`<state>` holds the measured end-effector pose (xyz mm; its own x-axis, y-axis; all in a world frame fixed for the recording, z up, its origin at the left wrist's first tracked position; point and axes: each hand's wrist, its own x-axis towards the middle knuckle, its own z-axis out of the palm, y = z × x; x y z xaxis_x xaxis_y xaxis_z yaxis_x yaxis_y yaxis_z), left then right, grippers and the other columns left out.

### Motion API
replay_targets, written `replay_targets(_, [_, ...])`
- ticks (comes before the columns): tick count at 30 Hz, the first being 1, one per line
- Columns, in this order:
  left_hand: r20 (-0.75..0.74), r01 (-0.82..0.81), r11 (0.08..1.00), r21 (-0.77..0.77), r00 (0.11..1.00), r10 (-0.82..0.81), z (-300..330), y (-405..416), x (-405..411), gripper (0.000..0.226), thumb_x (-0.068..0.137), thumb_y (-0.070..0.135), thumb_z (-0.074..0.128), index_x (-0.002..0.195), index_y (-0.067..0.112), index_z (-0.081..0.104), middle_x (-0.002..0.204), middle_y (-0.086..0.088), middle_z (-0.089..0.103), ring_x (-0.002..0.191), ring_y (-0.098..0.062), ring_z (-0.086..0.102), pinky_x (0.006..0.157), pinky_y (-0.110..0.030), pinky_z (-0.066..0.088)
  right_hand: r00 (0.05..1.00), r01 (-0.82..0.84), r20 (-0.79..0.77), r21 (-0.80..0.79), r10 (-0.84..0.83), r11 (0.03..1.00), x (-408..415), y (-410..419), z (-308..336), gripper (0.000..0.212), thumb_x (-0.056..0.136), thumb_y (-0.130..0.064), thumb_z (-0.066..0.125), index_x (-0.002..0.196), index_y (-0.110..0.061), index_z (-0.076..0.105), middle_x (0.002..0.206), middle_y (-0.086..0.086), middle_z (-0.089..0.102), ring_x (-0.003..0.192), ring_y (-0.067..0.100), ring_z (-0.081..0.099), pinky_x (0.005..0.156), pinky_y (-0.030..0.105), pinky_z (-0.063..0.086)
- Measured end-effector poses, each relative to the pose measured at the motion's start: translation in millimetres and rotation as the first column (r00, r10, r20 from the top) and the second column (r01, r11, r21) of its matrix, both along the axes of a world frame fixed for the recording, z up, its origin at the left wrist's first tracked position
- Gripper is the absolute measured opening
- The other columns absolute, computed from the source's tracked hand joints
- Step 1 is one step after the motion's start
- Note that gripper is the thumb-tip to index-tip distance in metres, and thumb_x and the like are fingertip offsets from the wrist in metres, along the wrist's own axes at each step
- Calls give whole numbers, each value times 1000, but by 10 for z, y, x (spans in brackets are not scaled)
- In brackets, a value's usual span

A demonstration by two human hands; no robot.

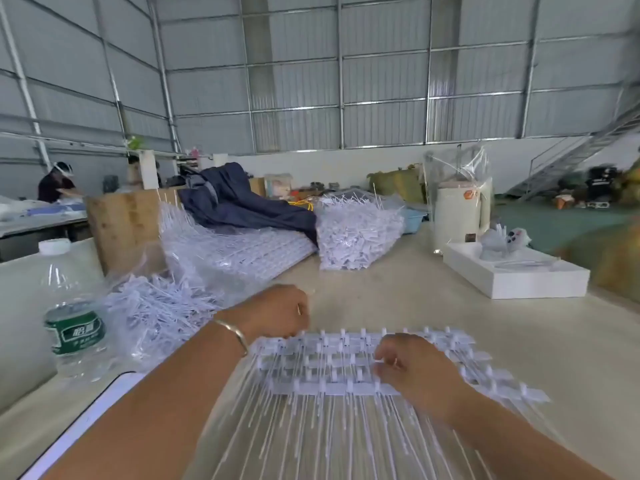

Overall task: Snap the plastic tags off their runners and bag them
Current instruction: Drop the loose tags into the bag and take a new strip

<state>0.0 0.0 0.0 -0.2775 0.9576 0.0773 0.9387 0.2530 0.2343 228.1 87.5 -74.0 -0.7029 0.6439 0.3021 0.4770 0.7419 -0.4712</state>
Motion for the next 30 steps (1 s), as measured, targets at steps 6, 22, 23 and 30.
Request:
replay_targets(6, [378, -15, 990, 142, 925, -40, -593, -142, 71, 11, 85, 16, 67, 77, 13, 73, 74, 0, 74, 67, -9, 66, 67, -25, 52, 969, -41, 246, 216, -14, 976, -26, 41, -171, 31, 94, -47, 50, 123, -37, 54, 121, -11, 51, 120, 9, 45, 97, 30, 28])
replay_targets(22, [161, 65, 970, 234, 981, -105, -845, -313, 49, 23, 85, 52, 63, 74, 32, 70, 80, 17, 62, 77, 5, 59, 73, -21, 50, 999, 2, -32, 298, 8, 955, 145, -44, -162, 18, 94, -16, 56, 81, -22, 46, 71, -9, 49, 65, 13, 48, 58, 27, 33])
replay_targets(23, [190, 69, 966, 247, 975, -118, -835, -326, 61, 24, 84, 51, 64, 74, 30, 70, 80, 15, 63, 76, 2, 60, 74, -24, 51, 999, 20, -42, 302, -8, 953, 152, -62, -143, 18, 97, -18, 52, 82, -22, 42, 68, -7, 50, 62, 15, 48, 57, 28, 33])
replay_targets(30, [428, -49, 930, 365, 896, -121, -759, -378, 133, 34, 87, 38, 68, 69, 11, 60, 61, 2, 56, 55, -9, 51, 58, -25, 41, 999, -36, 9, 446, 36, 894, 128, -182, 187, 22, 97, -38, 49, 104, -18, 51, 75, -8, 49, 73, 19, 50, 65, 32, 31])
